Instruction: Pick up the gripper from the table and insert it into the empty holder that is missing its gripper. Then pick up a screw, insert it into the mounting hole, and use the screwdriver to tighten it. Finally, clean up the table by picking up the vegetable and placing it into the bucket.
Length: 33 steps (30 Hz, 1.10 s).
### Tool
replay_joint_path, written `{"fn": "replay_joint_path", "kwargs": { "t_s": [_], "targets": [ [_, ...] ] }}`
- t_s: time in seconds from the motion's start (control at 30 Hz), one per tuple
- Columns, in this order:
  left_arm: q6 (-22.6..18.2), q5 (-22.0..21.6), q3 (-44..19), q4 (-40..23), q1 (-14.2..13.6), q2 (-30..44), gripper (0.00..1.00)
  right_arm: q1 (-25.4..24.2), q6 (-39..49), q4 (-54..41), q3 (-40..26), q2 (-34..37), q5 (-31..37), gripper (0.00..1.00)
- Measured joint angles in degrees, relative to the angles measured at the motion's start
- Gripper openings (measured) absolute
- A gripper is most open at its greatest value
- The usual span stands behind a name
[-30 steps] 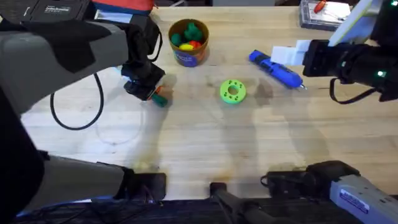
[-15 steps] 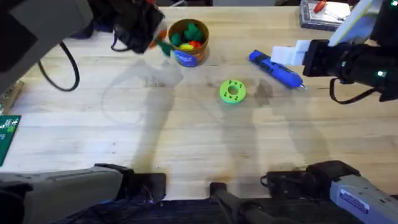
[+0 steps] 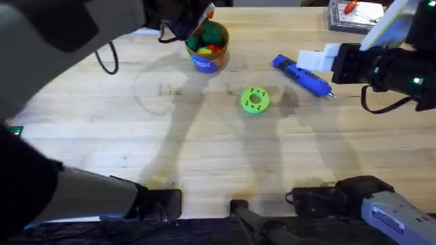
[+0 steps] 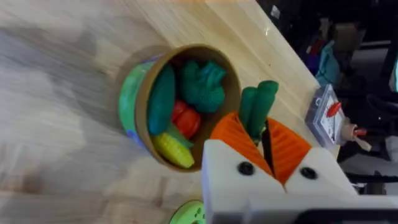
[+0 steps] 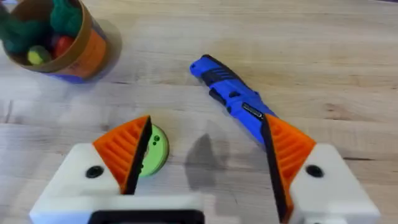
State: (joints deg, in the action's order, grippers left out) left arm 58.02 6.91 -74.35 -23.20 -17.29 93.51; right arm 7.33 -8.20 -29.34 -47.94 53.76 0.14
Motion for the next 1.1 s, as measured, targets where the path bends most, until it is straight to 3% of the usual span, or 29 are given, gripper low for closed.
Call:
{"fn": "replay_joint_path", "kwargs": {
  "t_s": [0.3,0.4,0.53,0.6,0.73,0.77,1.0,1.1],
  "targets": [
    [-0.20,1.00,0.01,2.46,-0.57,3.95,0.026,0.00,0.00,0.00,0.00,0.00,0.00,0.994],
    [-0.30,1.01,0.01,2.51,-0.56,3.94,0.140,0.00,-0.02,0.02,0.00,0.00,0.00,0.994],
    [-0.45,1.02,0.02,2.49,-0.56,3.94,0.221,0.00,-0.12,0.00,0.00,0.00,0.01,0.993],
    [-0.73,1.01,0.00,2.47,-0.56,3.94,0.411,0.00,-0.18,0.00,0.00,0.00,0.00,0.994],
    [-0.49,1.05,0.01,2.71,-0.56,3.94,0.930,0.00,-0.20,0.00,0.00,0.00,0.00,0.994],
    [-0.52,1.07,0.00,2.71,-0.56,3.94,0.969,0.00,-0.20,0.00,0.00,0.00,0.00,0.994],
    [-0.96,2.65,0.00,2.80,-0.56,3.92,0.986,0.00,-0.24,0.13,0.00,0.00,0.00,0.994],
    [-3.64,4.69,-0.20,2.63,-0.56,3.56,0.985,0.00,-0.37,0.35,-0.02,0.00,0.00,0.994]
  ]
}}
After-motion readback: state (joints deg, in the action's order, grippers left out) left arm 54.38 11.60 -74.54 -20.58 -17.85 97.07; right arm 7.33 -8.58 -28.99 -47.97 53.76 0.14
